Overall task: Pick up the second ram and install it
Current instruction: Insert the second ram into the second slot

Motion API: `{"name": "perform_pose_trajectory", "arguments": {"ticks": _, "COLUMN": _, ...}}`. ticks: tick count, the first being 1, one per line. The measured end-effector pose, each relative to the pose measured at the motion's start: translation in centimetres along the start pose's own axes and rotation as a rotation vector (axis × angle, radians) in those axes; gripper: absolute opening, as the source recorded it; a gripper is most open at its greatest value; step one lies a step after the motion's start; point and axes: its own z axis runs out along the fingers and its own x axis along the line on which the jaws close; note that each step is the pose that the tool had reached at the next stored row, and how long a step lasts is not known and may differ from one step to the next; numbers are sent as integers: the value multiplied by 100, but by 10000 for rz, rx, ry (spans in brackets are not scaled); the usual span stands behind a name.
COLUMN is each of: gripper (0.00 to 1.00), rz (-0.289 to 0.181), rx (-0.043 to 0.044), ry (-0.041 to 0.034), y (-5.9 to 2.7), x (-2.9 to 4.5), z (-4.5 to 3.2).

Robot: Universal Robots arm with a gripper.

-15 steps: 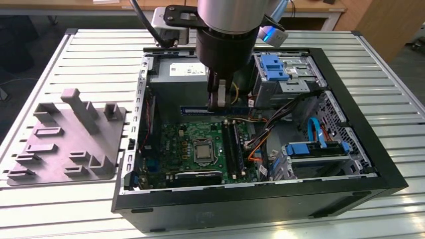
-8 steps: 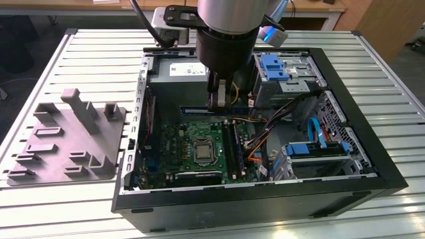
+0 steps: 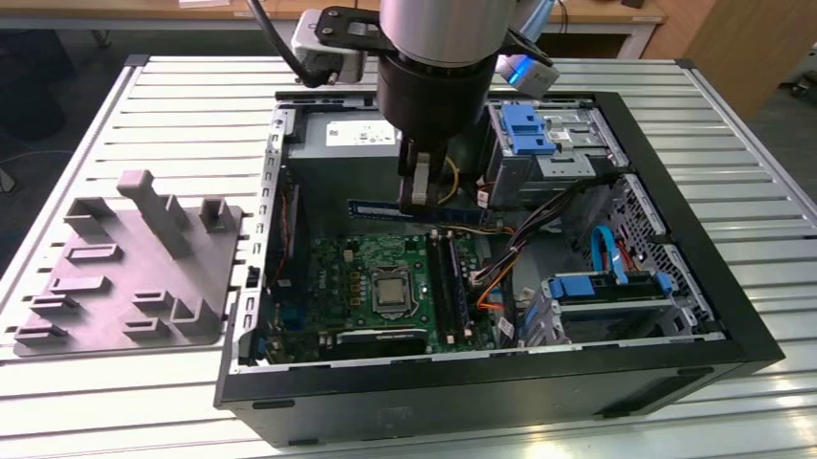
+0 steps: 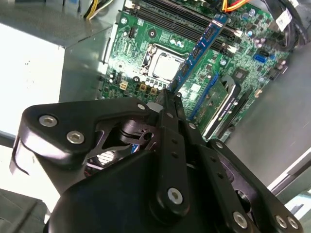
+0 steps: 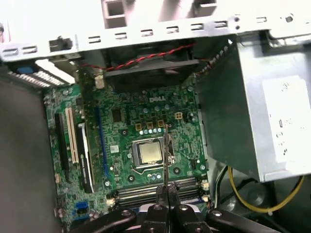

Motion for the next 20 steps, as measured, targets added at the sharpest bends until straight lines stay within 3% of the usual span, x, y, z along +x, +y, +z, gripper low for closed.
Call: {"name": "perform_pose_trajectory", "arguments": {"ticks": 20, "gripper": 12, "rz": 3593, "rx": 213, "ry": -180, "y": -1, "x": 2, "z": 30}}
